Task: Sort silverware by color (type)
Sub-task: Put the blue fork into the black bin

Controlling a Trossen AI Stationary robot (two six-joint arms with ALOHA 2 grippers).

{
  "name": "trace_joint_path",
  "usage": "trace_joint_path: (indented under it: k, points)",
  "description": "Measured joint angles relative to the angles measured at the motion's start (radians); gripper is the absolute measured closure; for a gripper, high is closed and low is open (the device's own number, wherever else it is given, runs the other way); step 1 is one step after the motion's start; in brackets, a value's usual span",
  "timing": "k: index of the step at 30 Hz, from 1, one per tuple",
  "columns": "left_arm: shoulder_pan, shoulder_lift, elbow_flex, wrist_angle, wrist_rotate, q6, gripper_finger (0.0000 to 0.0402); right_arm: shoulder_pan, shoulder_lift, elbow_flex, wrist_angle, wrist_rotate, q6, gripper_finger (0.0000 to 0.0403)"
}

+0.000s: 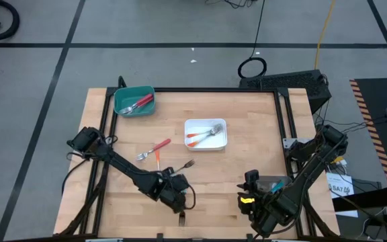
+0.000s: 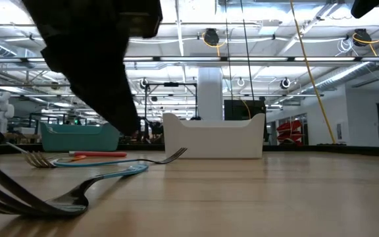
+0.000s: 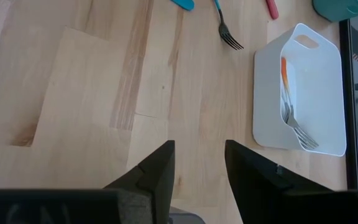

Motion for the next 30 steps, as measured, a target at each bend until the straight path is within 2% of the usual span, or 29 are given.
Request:
trace_joint_path:
  k: [4,14,21,25,30]
  points:
    - [-0.04,0.018,-0.002,0.006,-0.028,0.214,0.0194,0.0,0.0,0.0,0.0,0.001,-0.004,0.0269]
    - [-0.114,0.029,-0.001,0.056,-0.048,0.772,0.0193,0.0,0.0,0.0,0.0,0.002,-0.005,0.0269]
    - [-0.119,0.029,0.0,0.116,-0.042,0.968,0.0193,0.0,0.0,0.0,0.002,0.004,-0.002,0.0269]
    - [-0.117,0.04,0.05,0.117,-0.018,1.079,0.0193,-0.001,0.0,0.0,0.002,0.007,-0.004,0.0269]
    - [-0.111,0.147,0.21,-0.072,-0.003,1.258,0.0193,-0.001,0.0,0.0,0.004,0.007,-0.001,0.0269]
